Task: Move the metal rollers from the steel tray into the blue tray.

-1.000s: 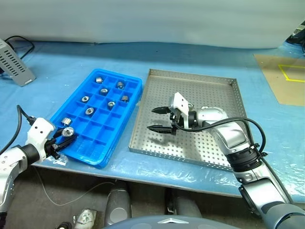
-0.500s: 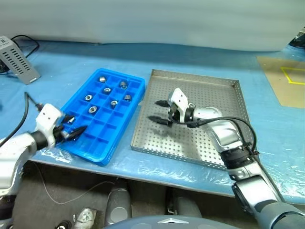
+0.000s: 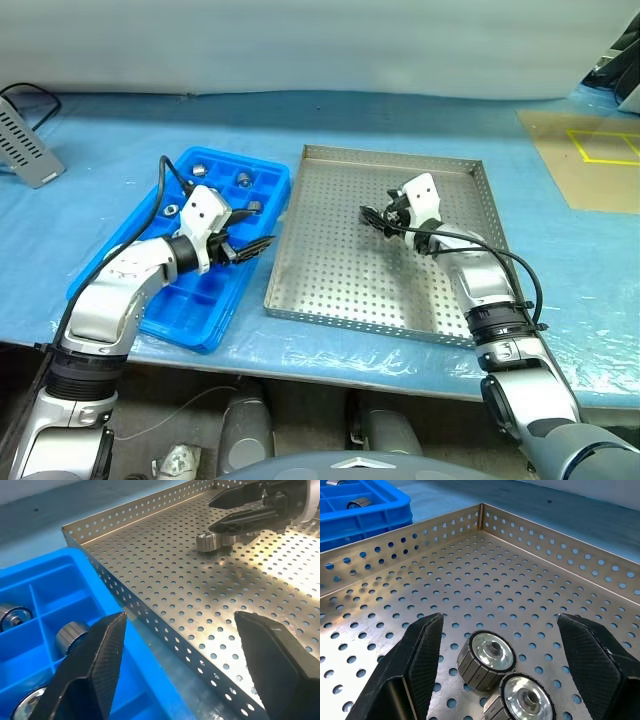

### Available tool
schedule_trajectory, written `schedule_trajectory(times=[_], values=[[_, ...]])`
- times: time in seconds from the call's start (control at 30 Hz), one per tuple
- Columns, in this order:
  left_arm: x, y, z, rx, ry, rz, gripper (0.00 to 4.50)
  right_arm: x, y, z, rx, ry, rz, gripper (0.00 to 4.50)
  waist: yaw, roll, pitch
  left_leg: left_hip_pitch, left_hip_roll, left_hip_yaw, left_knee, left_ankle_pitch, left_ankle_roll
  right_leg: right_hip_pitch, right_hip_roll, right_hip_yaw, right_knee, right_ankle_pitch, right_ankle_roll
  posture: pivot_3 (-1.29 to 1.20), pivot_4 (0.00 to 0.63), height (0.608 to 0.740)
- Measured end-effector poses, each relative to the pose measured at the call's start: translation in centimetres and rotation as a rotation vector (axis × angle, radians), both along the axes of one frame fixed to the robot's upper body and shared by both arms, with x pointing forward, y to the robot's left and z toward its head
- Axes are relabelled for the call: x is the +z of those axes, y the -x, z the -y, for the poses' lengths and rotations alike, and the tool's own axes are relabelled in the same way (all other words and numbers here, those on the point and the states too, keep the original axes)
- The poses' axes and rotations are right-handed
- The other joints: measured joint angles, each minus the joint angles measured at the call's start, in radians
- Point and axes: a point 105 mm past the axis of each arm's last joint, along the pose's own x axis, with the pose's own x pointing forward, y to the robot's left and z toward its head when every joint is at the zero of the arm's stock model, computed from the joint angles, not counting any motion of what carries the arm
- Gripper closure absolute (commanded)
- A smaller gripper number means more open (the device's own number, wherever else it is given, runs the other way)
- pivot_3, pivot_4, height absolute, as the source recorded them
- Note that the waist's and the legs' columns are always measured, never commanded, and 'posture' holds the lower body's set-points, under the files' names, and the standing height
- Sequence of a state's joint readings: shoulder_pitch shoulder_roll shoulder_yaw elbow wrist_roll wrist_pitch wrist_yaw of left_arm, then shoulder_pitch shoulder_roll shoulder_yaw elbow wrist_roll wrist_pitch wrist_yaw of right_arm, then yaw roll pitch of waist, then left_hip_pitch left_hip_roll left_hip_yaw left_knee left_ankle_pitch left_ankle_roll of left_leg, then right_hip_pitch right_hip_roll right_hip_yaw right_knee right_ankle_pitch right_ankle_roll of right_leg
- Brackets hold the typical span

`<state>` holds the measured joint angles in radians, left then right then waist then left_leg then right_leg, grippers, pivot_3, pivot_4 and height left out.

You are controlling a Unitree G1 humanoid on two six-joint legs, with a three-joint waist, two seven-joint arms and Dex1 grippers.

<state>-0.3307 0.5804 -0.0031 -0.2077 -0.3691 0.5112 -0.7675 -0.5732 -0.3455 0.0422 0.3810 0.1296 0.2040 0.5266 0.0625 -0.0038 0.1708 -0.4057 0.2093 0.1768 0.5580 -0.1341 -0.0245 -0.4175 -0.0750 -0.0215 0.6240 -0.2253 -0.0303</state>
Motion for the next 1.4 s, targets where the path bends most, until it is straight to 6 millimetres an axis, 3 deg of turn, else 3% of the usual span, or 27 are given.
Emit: schedule_trajectory(times=[0.23,0.4,0.63,0.73,0.83,1.13,1.4], values=[[0.4,-0.3,1.5,-0.033,0.003,0.015,0.84,-2.5,-0.3,0.1,-0.071,-0.043,-0.067,0.7,-0.003,0.0,0.0,0.0,0.0,0.0,0.003,0.0,0.0,0.001,0.0,0.0,0.001,0.0,-0.001,-0.1,0.15,0.74],[0.5,-0.4,1.8,-0.038,-0.005,0.023,0.84,-3.2,-0.9,1.1,-0.128,-0.059,-0.08,0.7,-0.008,0.0,0.0,0.001,0.0,0.0,0.003,0.0,0.001,0.002,0.0,0.0,0.001,0.0,-0.001,-0.1,0.15,0.74],[0.3,-0.4,2.0,-0.041,-0.008,0.013,0.84,-4.3,-0.6,0.5,-0.116,-0.059,-0.096,0.7,-0.016,0.0,0.0,0.0,0.0,0.0,0.003,-0.002,0.003,0.002,0.0,0.0,0.0,0.0,-0.001,-0.1,0.15,0.74],[0.2,-0.5,1.9,-0.037,-0.014,0.01,0.84,-4.3,-0.6,0.4,-0.118,-0.059,-0.091,0.7,-0.018,0.0,0.0,0.001,0.0,0.0,0.003,-0.002,0.003,0.003,0.0,0.0,0.0,0.0,-0.001,-0.11,0.15,0.74],[-0.2,-0.8,1.7,-0.025,-0.018,-0.003,0.8,-4.3,-0.7,0.4,-0.124,-0.06,-0.088,1.31,-0.019,0.0,0.0,0.001,0.0,0.0,0.003,-0.002,0.003,0.003,0.0,0.0,0.0,0.0,-0.001,-0.11,0.15,0.74],[-2.1,-1.6,1.5,-0.01,-0.014,-0.023,0.8,-4.3,-1.1,0.2,-0.215,-0.079,-0.07,1.31,-0.022,0.0,0.0,0.001,0.0,0.0,0.003,-0.002,0.003,0.002,0.0,0.0,0.0,0.0,-0.001,-0.13,0.15,0.74],[-3.1,-1.9,1.5,-0.025,-0.008,-0.026,0.8,-4.0,-1.5,-2.5,-0.222,-0.142,-0.073,1.31,-0.025,0.0,0.0,0.0,0.001,0.0,0.001,-0.002,0.003,0.001,0.0,0.0,-0.001,0.0,-0.001,-0.13,0.15,0.74]])
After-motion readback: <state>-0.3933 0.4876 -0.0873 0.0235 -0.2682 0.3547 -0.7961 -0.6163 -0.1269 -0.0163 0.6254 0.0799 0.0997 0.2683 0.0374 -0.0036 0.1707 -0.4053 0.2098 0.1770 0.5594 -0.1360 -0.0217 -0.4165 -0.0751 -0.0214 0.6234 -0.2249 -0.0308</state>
